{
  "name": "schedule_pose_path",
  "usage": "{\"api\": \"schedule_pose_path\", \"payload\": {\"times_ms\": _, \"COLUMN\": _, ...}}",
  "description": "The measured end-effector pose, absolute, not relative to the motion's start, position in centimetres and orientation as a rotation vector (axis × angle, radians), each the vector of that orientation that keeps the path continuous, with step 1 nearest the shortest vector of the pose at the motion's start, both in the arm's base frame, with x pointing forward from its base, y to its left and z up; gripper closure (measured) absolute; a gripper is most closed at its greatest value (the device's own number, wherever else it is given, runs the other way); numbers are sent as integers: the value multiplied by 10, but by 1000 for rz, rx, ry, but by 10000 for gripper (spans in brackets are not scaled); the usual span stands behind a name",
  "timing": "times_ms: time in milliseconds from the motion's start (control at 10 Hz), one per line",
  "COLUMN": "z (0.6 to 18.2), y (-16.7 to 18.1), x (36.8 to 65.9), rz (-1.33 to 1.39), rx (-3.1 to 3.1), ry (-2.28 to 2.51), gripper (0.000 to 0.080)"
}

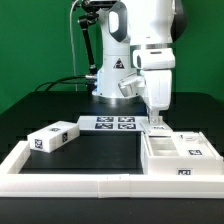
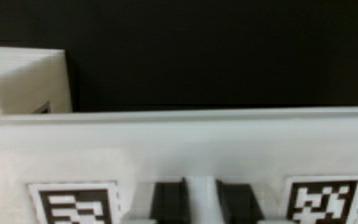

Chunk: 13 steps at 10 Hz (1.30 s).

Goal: Assemble cabinet

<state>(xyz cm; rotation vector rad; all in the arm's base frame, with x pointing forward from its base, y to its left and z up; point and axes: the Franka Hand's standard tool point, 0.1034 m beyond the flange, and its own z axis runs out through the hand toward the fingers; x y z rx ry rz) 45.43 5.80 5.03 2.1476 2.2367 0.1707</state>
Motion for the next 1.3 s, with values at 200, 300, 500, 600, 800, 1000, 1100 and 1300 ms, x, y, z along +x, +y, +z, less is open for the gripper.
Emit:
{"api": "schedule_pose_path", "payload": {"times_ms": 200, "z": 50, "y": 58, "x": 454, "rz": 170, "rx": 2149, "ry": 2236, "gripper": 728}}
{"api": "schedule_pose_path", "payload": {"times_ms": 300, "z": 49, "y": 58, "x": 453, "rz": 169, "rx": 2154, "ry": 2233, "gripper": 728}}
{"api": "schedule_pose_path", "payload": {"times_ms": 500, "z": 51, "y": 54, "x": 455, "rz": 171, "rx": 2163, "ry": 2217, "gripper": 728}}
{"api": "schedule_pose_path", "payload": {"times_ms": 600, "z": 51, "y": 55, "x": 455, "rz": 171, "rx": 2171, "ry": 2209, "gripper": 728}}
{"api": "schedule_pose_path", "payload": {"times_ms": 800, "z": 50, "y": 54, "x": 455, "rz": 169, "rx": 2173, "ry": 2210, "gripper": 728}}
{"api": "schedule_pose_path", "payload": {"times_ms": 1000, "z": 49, "y": 54, "x": 456, "rz": 161, "rx": 2176, "ry": 2212, "gripper": 728}}
{"api": "schedule_pose_path", "payload": {"times_ms": 1100, "z": 50, "y": 53, "x": 458, "rz": 159, "rx": 2174, "ry": 2212, "gripper": 728}}
{"api": "schedule_pose_path", "payload": {"times_ms": 1300, "z": 51, "y": 51, "x": 464, "rz": 149, "rx": 2175, "ry": 2209, "gripper": 728}}
